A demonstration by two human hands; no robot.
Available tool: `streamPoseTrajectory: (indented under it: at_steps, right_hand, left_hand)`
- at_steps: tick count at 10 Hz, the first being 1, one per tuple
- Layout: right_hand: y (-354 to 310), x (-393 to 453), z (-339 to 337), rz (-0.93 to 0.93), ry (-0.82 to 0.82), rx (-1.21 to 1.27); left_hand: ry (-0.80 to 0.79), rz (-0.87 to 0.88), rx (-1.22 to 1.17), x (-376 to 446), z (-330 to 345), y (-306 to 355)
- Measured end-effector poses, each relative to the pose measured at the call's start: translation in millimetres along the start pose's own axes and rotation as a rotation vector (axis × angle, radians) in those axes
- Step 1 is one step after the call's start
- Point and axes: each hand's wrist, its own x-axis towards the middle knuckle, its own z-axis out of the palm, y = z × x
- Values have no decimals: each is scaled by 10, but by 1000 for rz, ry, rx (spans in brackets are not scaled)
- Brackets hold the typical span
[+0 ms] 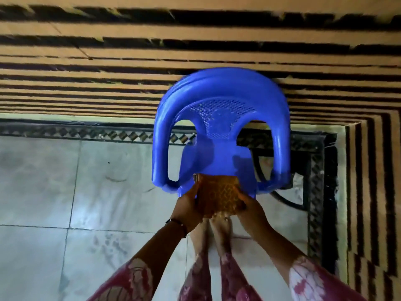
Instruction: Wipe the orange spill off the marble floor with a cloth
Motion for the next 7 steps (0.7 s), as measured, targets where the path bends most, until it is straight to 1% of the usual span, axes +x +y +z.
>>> streamPoseTrajectory:
  at_steps: [1,2,3,4,5,6,7]
  right_hand:
    - [237,391,78,-2,-41,-140]
    - [398,580,136,6,-62,-166]
    - [478,618,112,2,-155,-282]
    - [453,580,1,-12,-224,-418]
    - [356,470,-138,0,-184,-433]
    - [42,226,-307,-36,-102,-222]
    - [-375,-142,-501,-148,-34,-1]
  left_hand:
    - [-14,-24,-16,442,231,-345]
    - [40,-51,-49,621,386,-505]
    - [18,-61,106,703,437,-548]
    - [-133,-67,214,630,456,-606]
    - [-196,-160,325,482,420,-566]
    - [-25,-111,285,205,228,-230]
    - [173,-74,-17,-155,65,137]
